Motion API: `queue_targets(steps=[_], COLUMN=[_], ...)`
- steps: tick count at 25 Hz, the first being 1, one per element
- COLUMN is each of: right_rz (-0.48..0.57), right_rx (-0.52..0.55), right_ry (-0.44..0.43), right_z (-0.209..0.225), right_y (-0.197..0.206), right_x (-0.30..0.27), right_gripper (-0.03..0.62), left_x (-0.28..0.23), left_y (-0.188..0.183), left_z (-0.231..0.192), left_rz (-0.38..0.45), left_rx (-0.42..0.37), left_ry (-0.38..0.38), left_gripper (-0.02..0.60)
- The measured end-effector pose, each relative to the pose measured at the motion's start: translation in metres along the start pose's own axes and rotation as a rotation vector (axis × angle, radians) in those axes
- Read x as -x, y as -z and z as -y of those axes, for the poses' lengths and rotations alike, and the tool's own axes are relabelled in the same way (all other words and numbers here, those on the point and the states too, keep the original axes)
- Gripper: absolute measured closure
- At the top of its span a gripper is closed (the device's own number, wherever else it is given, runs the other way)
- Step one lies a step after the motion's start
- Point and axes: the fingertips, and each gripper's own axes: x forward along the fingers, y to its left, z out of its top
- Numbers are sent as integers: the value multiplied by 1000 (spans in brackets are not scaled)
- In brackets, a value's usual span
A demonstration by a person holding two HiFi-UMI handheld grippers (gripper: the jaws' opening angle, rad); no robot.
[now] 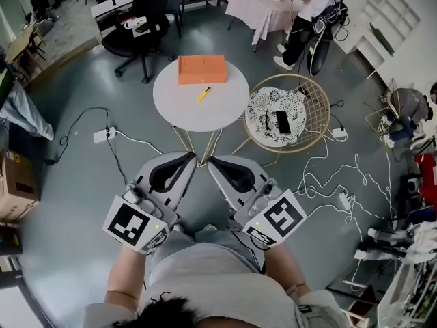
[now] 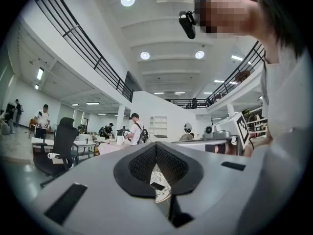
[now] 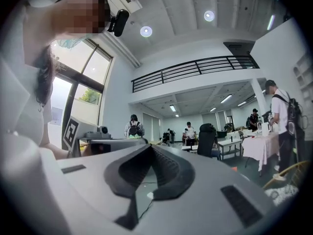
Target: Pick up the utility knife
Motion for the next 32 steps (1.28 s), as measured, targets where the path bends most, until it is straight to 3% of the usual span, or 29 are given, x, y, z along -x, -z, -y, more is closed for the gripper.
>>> queue_targets(steps=[7,12,32], right_rz=[-1,-5,-11], right_rx=[-14,-27,-5], right_ry=[-40,-36,176], right_z=[5,10,107], right_y=[7,8,3], right_x=[-3,-18,-161], right_gripper=[586,586,586], left_x=[6,-1,-77], left_y=[4,5,8], left_z=[-12,-28,-182], left_rz=[8,-3,-26], left_rx=[29,32,44], left_ry=[-61,-54,199], left_gripper=[571,571,571])
